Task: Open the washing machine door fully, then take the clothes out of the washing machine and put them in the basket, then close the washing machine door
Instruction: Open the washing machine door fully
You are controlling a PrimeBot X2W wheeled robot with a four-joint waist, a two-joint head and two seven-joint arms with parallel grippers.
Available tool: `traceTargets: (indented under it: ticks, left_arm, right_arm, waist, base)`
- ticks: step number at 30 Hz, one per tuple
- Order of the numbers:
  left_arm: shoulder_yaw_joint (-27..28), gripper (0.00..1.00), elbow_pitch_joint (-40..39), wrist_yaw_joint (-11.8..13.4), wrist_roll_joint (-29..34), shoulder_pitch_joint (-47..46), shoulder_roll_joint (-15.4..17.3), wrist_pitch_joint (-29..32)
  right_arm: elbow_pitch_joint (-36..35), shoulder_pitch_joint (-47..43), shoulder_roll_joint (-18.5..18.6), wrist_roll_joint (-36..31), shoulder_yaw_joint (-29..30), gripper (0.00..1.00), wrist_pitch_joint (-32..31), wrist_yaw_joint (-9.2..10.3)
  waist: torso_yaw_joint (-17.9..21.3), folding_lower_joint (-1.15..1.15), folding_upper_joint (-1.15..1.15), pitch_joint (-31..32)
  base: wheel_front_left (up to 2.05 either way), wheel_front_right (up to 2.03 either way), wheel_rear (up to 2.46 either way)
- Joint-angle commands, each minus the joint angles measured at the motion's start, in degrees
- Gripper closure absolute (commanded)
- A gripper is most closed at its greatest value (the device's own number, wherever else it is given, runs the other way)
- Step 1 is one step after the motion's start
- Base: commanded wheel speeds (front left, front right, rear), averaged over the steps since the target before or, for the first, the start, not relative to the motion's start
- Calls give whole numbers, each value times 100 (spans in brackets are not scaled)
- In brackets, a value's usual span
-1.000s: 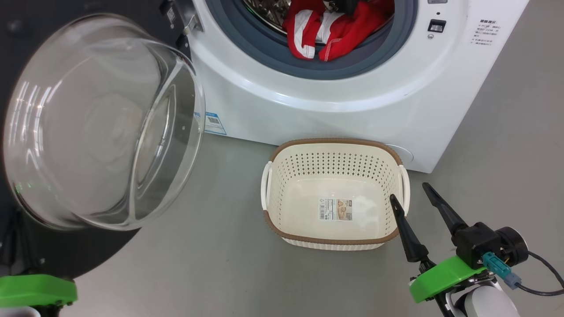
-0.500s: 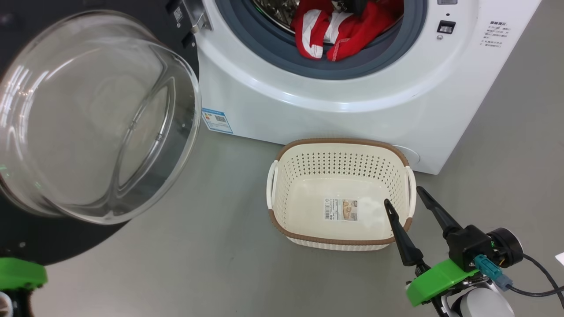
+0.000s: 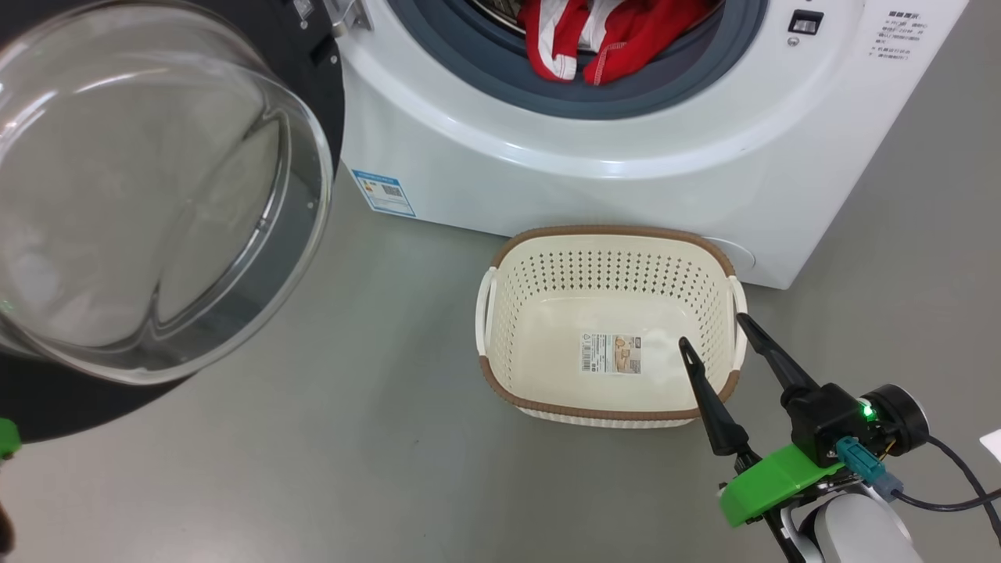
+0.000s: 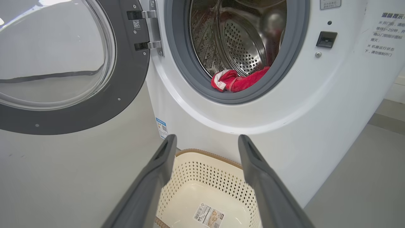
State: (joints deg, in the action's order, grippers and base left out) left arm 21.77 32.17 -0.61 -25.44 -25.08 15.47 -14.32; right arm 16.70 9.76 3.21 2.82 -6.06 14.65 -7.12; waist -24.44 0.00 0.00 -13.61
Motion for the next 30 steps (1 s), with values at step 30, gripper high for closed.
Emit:
traceTargets:
  ticks: [30]
  left_arm:
    - [1356,68,758,-549,976,-828,505,-68]
  right_arm:
    - [-88,419,-34,23,-215,0,35,-36]
  waist:
    - [314,0,0,-72]
  base:
    - [0,0,0]
